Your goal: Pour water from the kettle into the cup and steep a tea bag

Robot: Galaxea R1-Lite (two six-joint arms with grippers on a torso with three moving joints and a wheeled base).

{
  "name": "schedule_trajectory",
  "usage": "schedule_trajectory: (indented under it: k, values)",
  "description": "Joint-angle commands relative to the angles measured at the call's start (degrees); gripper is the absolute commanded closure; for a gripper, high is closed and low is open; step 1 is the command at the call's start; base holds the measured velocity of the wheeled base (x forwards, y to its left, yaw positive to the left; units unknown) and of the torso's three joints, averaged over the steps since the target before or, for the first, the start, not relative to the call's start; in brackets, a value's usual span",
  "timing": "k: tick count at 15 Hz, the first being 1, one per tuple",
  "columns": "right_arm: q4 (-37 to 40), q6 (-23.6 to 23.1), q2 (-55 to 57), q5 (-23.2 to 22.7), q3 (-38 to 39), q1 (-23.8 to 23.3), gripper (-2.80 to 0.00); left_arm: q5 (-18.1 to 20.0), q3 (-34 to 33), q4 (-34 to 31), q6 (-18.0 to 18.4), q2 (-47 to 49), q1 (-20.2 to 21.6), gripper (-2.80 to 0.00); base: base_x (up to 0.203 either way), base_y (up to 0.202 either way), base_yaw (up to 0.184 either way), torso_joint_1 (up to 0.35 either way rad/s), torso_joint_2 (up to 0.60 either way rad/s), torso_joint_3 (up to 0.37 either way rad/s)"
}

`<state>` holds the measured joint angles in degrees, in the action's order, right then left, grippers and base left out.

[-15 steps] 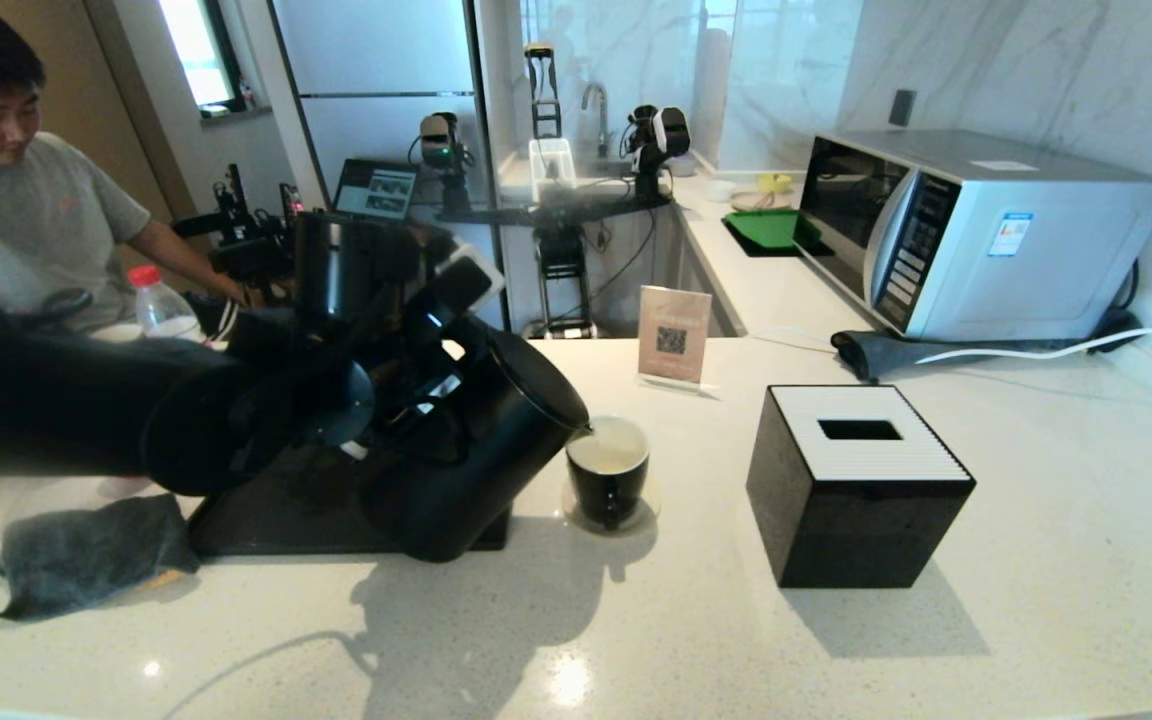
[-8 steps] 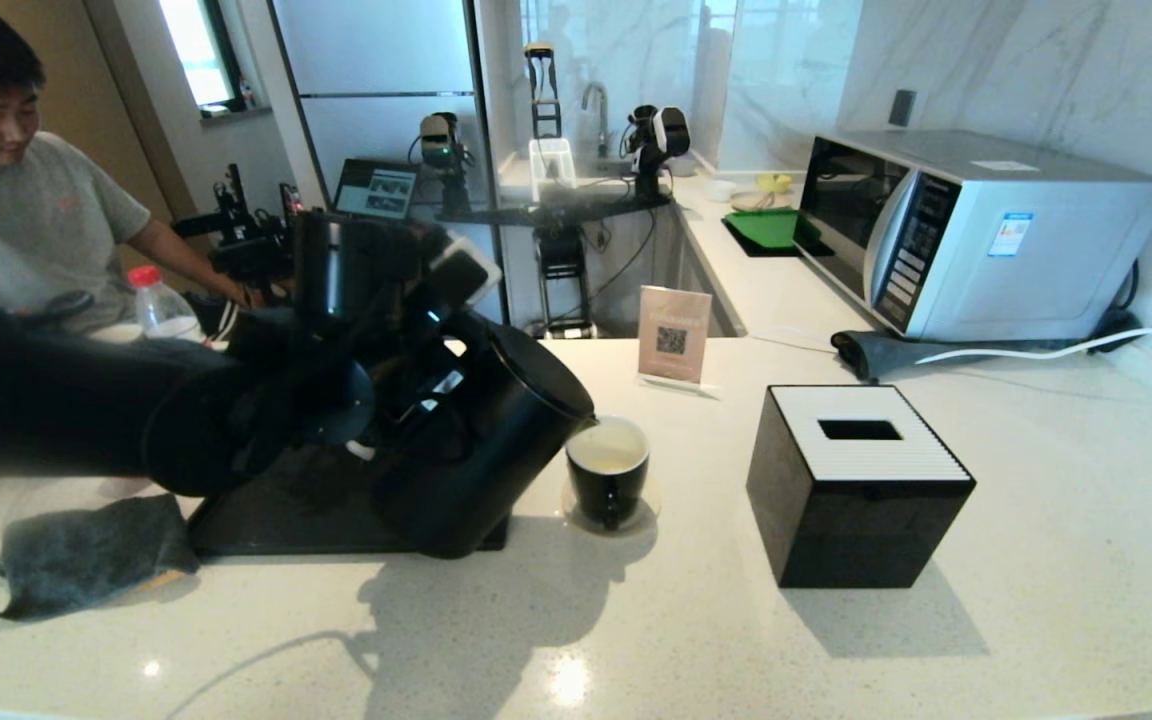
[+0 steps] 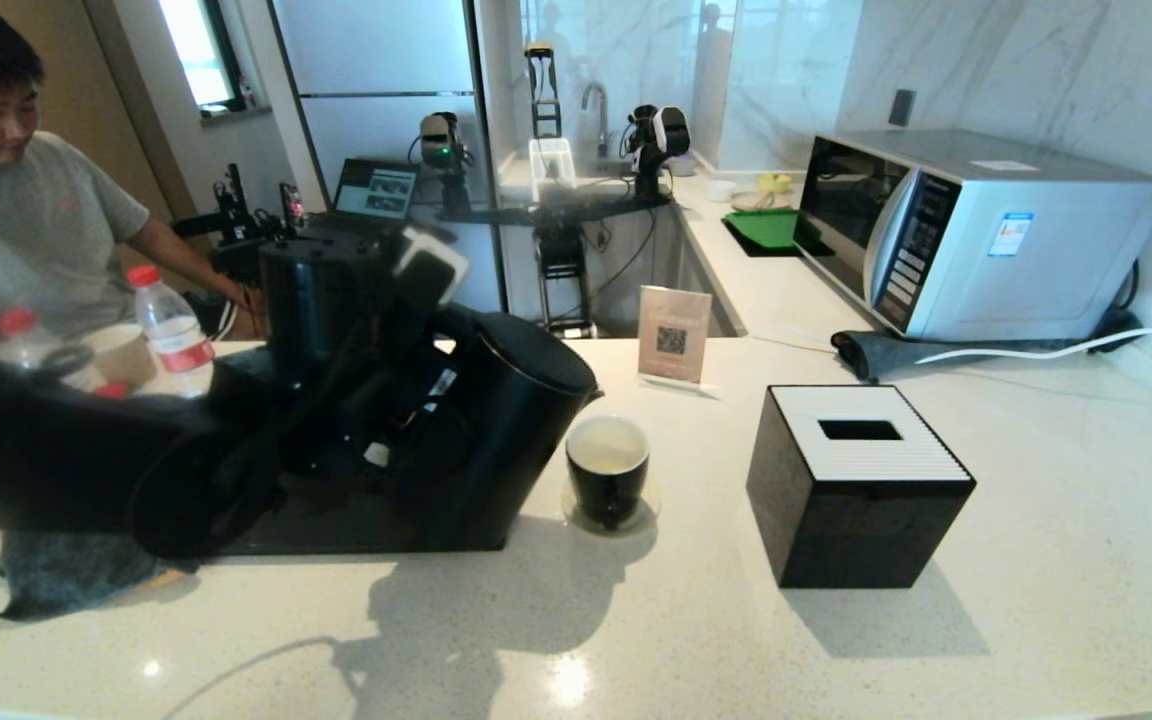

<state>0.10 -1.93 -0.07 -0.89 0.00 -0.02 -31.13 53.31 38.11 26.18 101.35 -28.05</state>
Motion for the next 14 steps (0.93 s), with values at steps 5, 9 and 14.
schedule_trajectory:
  k: [5, 9, 14]
  values:
    - [0.0, 0.0, 0.1, 0.0, 0.0, 0.0, 0.00, -2.2, -7.5, 13.3, -5.6, -3.1, 2.8, 0.00, 0.000, 0.000, 0.000, 0.000, 0.00, 0.000]
    - [0.0, 0.0, 0.1, 0.0, 0.0, 0.0, 0.00, -2.4, -10.4, 15.5, -7.8, -7.9, 5.6, 0.00, 0.000, 0.000, 0.000, 0.000, 0.00, 0.000]
    - [0.0, 0.0, 0.1, 0.0, 0.0, 0.0, 0.00, -1.9, -11.7, 15.6, -9.5, -13.1, 14.8, 0.00, 0.000, 0.000, 0.000, 0.000, 0.00, 0.000]
